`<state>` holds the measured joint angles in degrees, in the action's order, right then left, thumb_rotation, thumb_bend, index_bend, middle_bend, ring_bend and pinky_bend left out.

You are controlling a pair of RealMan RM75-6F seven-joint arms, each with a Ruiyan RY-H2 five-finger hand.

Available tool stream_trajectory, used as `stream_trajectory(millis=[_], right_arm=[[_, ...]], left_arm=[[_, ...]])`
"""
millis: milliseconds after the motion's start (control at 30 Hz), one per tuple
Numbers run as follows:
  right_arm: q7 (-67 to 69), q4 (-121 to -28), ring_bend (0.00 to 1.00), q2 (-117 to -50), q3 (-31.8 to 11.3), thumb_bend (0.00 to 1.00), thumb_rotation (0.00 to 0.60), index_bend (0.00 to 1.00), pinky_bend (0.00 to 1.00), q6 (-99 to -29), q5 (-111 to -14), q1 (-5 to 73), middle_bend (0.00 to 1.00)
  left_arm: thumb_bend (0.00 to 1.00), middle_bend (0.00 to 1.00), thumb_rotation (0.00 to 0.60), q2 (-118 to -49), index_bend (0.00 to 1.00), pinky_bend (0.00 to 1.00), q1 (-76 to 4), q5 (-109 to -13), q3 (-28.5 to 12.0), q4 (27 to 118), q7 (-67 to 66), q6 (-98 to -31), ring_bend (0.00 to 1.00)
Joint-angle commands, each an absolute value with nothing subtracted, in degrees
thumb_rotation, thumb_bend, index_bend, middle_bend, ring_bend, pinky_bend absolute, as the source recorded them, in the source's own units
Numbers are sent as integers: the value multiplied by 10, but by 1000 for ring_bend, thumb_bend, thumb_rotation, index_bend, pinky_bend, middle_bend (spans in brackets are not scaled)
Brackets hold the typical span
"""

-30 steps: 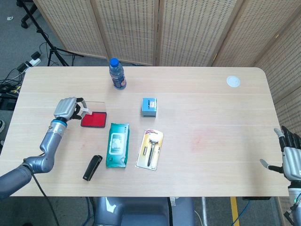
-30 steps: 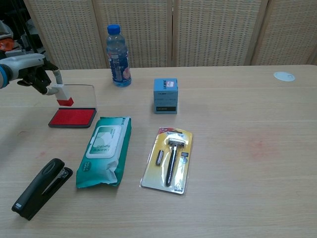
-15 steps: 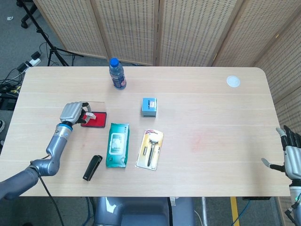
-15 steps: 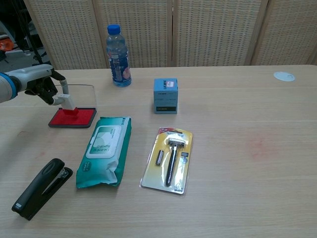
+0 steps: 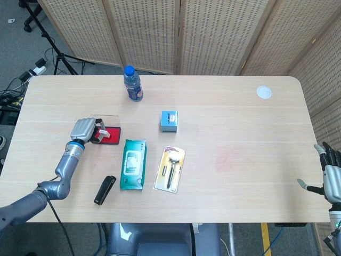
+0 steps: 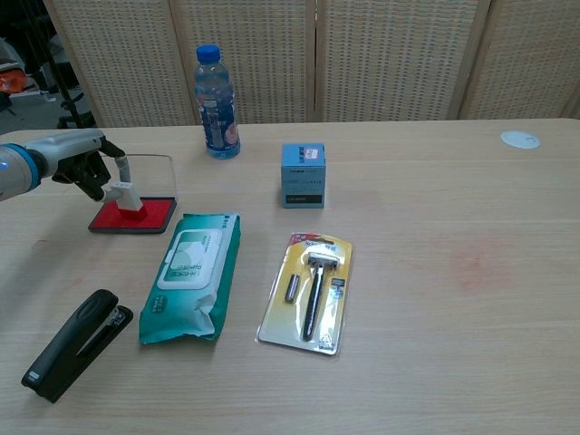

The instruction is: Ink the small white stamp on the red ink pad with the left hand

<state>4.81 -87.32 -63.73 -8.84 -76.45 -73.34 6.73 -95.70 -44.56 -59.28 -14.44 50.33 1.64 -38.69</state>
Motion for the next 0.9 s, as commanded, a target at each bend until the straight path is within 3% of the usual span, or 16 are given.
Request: stream_trajectory(millis=[33, 900], right_arm=[[49, -873, 0, -637, -89, 103, 600, 0, 0, -764, -733, 67, 0], [58, -869, 0, -635, -88, 104, 600, 0, 0, -768, -738, 66, 0]], left_arm=[[440, 973, 600, -964, 600, 956, -447, -590, -142, 494, 12, -383, 1000], [440, 973, 600, -991, 605, 956, -451, -582, -153, 449, 27, -362, 1000]])
